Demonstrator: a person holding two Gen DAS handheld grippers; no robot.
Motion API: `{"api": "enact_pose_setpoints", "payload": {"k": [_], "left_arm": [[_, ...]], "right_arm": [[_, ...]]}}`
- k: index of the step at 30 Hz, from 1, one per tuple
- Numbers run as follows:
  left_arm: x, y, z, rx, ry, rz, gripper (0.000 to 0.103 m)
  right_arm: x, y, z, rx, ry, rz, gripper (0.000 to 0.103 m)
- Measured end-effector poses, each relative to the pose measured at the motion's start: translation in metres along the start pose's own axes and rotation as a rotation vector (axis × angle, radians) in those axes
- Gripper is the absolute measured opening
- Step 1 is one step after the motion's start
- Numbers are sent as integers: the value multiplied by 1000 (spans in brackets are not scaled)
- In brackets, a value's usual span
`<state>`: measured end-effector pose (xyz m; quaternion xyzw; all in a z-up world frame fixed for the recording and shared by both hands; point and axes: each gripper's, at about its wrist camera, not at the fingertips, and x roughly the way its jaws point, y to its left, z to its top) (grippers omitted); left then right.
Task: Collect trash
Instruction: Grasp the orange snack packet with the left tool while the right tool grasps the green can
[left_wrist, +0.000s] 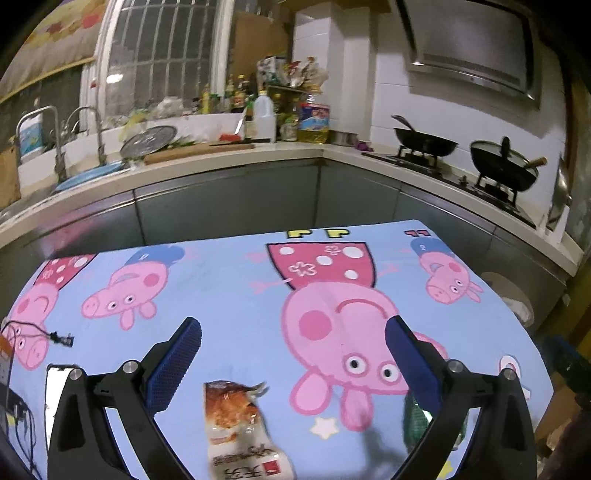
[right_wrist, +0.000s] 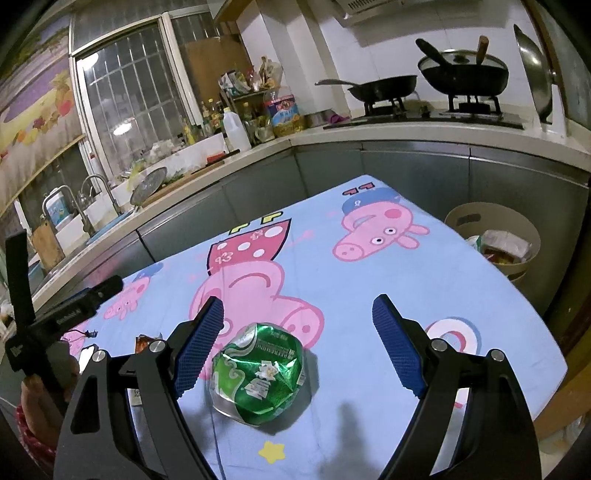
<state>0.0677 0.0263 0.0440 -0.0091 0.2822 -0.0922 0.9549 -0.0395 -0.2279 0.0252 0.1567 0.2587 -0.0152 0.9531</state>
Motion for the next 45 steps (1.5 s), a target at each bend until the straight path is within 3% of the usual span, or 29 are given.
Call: {"api": "enact_pose_setpoints", "payload": {"k": [9,12,16,22,27,30,33,39,42,45], "left_arm": [[-9,78,-11,-102,39,121,99],[-5,103,-24,-141,88,149,99],[7,119,-49,-181,186,127,99],[34,116,-79,-218,316,38,83],[56,109,-79,-238,349,-63,82],[70,107,-79,-278,372,-150,82],[76,102,-74,-288,359,-182,81],[85,94,-71,-334,371,-288,54],[89,83,-74,-328,399,-343,33],[90,68,-78,-312,412,-382,26]], "right_arm": [[13,-2,-9,10,40,14,82],[20,-1,-14,8,63,28,82],[32,0,-22,4,108,52,82],[49,-6,-33,47,186,86,82],[61,-18,-42,109,251,123,81],[70,-26,-47,173,309,188,74],[81,-37,-54,266,362,244,66],[99,-50,-63,401,424,331,64],[108,-48,-68,414,451,355,64],[119,-45,-71,436,469,399,60]]}}
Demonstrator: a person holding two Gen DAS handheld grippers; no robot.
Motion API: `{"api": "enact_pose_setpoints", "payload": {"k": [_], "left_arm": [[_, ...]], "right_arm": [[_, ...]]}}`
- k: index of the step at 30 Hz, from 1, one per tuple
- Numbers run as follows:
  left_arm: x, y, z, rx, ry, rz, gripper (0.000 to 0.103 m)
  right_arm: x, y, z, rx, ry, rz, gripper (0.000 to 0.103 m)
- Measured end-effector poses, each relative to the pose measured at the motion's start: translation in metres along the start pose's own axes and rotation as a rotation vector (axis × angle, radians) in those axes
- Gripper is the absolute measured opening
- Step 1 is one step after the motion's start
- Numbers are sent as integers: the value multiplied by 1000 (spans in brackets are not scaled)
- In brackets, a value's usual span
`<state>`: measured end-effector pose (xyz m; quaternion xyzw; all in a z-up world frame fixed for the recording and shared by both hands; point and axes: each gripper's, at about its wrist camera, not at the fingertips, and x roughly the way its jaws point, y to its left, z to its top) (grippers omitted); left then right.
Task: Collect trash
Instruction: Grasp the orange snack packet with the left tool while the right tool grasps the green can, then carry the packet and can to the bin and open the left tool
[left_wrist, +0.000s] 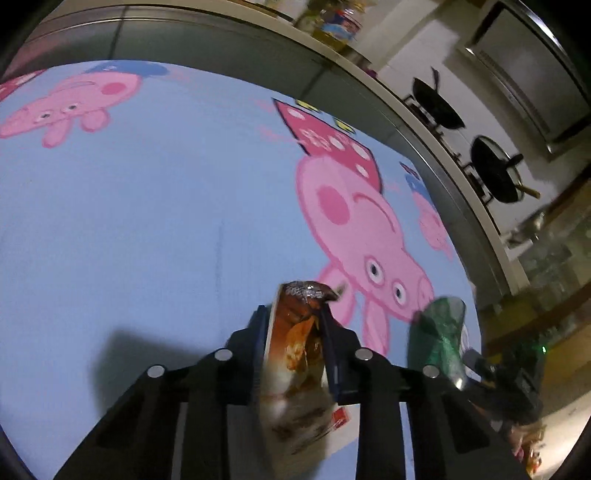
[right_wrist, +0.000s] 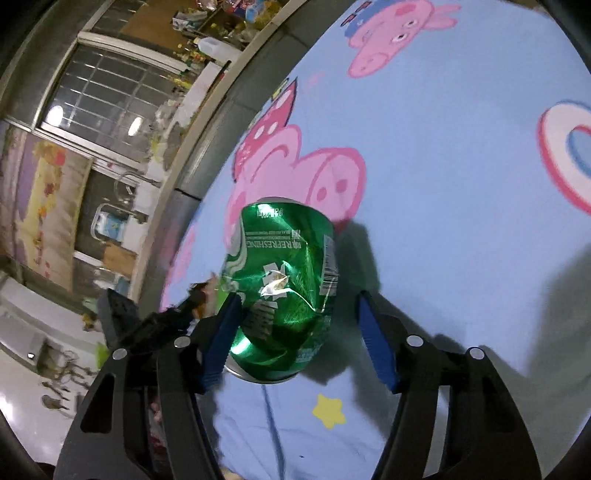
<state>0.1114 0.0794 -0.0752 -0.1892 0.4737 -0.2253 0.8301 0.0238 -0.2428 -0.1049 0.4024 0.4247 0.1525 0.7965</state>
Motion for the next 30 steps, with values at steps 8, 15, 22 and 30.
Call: {"api": "enact_pose_setpoints", "payload": {"k": [8,15,22,30], "left_arm": [[-2,-41,0,66,5,-75,11],[4,-83,15,125,16,-136,11],[40,-148,27,249,73,-148,11],[101,-248,50,401,140,-167,11]], "right_arm": [[7,24,12,-71,26,125,14],[-27,23,27,-111,-71,121,11],[-68,-20,51,-33,-186,102,10],[-121,-81,98,64,-349,114,10]]}}
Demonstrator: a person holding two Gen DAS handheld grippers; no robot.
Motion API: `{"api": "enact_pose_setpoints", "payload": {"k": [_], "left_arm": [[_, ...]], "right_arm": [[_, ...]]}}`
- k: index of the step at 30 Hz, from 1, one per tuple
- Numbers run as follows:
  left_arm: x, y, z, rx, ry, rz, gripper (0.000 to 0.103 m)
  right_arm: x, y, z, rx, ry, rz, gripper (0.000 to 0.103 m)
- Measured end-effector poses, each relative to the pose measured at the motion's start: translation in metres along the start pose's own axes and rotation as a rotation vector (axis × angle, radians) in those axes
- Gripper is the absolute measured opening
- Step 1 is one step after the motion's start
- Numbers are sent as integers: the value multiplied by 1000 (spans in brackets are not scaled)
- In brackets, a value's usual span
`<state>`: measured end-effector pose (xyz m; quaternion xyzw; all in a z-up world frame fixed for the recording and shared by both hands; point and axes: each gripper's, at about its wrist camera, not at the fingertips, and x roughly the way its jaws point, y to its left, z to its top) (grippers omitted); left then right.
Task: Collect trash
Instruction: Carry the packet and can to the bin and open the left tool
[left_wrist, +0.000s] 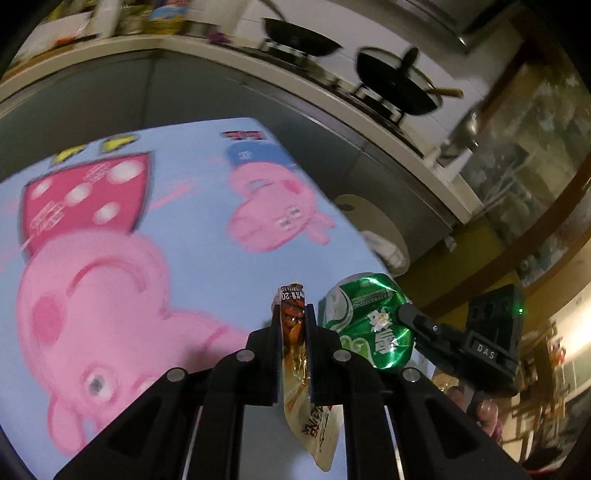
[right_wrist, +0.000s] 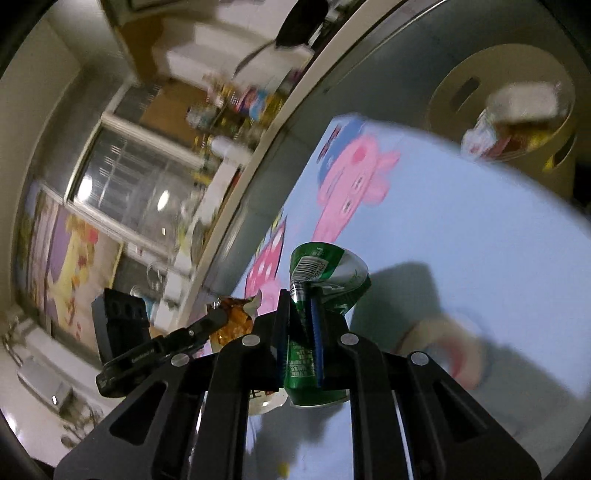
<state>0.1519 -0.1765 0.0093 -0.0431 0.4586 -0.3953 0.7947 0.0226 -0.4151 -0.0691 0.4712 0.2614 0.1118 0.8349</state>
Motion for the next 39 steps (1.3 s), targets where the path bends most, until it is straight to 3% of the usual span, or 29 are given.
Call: {"api": "enact_pose_setpoints", "payload": {"k": [11,16,22,24,25,26,29,39], "left_arm": [[134,-106,104,179,61,-35,11],[195,-138,131,233,89,-6,11],[252,-150,141,268,136,36,13],[266,-152,137,295,153,92,29],[275,-155,136,312,161,128,46],[277,-155,133,320,162,141,57],[277,-154,129,323,147,153,65],[220,-143,135,230,56,92,66]], "right_arm": [[-48,-98,132,194,-294,-75,10],[-50,-141,173,260,-339,-150,10],[-30,-171,194,297,-312,-209,14],[-25,-176,196,299,-286,-252,19],[-21,-177,197,292,-275,-269,28],[-18,-178,197,284,-267,-289,31],[-16,-166,196,230,-283,-321,47],[-41,-150,182,191,-351,-354,48]]}}
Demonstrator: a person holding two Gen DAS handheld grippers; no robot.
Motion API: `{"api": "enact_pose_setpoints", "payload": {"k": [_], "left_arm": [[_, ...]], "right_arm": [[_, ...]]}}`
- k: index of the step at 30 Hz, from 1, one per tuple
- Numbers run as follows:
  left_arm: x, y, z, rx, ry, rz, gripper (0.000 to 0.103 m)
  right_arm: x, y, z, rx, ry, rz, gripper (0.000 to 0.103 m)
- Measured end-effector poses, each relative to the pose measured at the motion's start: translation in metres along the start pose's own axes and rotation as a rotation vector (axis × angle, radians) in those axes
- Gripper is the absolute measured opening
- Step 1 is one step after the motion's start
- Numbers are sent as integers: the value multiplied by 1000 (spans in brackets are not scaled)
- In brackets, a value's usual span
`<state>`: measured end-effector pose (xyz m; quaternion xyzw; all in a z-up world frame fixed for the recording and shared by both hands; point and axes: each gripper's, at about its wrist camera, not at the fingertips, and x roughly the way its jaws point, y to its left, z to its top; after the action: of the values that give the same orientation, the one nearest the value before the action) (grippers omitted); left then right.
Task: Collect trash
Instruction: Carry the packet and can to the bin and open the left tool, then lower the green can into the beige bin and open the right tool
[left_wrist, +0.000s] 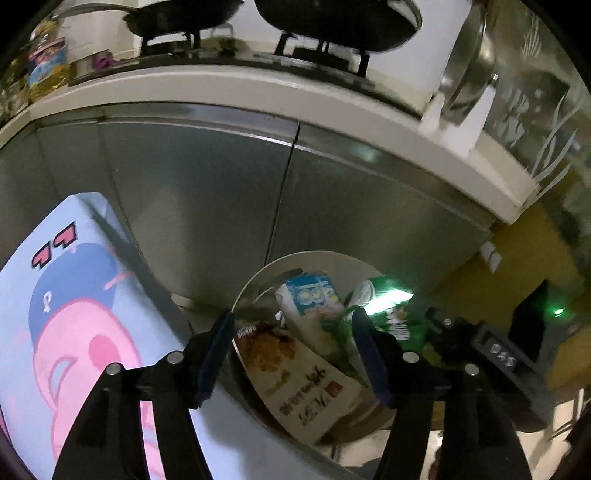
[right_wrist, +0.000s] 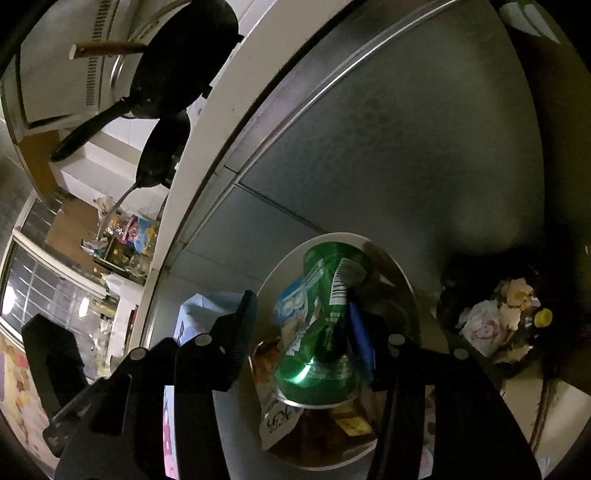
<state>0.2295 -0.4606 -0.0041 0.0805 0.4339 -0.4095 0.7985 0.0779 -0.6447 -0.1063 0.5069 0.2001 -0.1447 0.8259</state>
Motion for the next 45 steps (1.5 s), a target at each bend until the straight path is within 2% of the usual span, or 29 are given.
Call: {"api": "enact_pose_setpoints", "payload": {"k": [6,8,11,13,15,19,21,22,24,25,26,29,30,31,32,40,45], "left_arm": [[-35,-2,-21,-24,-39,-56,69],[-42,-5,-28,-19,-45,-58,69],[-47,-7,-35,-16,-37,-65,69],[-52,-8,-39,-13,-35,-69,69],[-58,-7,-41,-9,-40,-67,69],[-64,-2,-43,-20,-45,-73,69],[-62,-1,-43,-30,-43,-76,69],[-61,0,-44,-36,-38,-79,69],[-59,1,-46,-42,-28,-85,69],[-58,1,-48,-42,-24,-86,69],[-57,1,-49,-40,-21,-86,69],[-58,2,-51,-31,-16,-82,69],[-59,3,-52,-30,-19,-76,69],[-60,4,-52,-32,-22,-74,70],[-62,5,-52,-37,-26,-73,71],[-94,-1,-63,-4,-101,-22,72],[-130,-2,-79,-5,-185,38,81]], "right_arm": [[-8,-11,-11,33,30,-1,45],[0,-6,-15,15,90,20,21],[13,4,-21,25,140,40,16],[21,10,-22,27,163,56,13],[25,14,-23,74,186,114,12],[15,31,-16,57,152,165,11],[22,33,-16,51,169,150,11],[30,33,-18,26,186,111,11],[45,30,-21,-17,212,41,14],[53,26,-22,-35,218,-12,19],[55,24,-23,-44,220,-32,24],[53,29,-24,-93,221,-62,30],[51,30,-23,-95,217,-61,35],[47,31,-23,-93,201,-56,51],[40,33,-23,-93,170,-57,56],[-16,49,-25,-179,50,-64,56],[-62,59,-43,-215,-1,-52,56]]}}
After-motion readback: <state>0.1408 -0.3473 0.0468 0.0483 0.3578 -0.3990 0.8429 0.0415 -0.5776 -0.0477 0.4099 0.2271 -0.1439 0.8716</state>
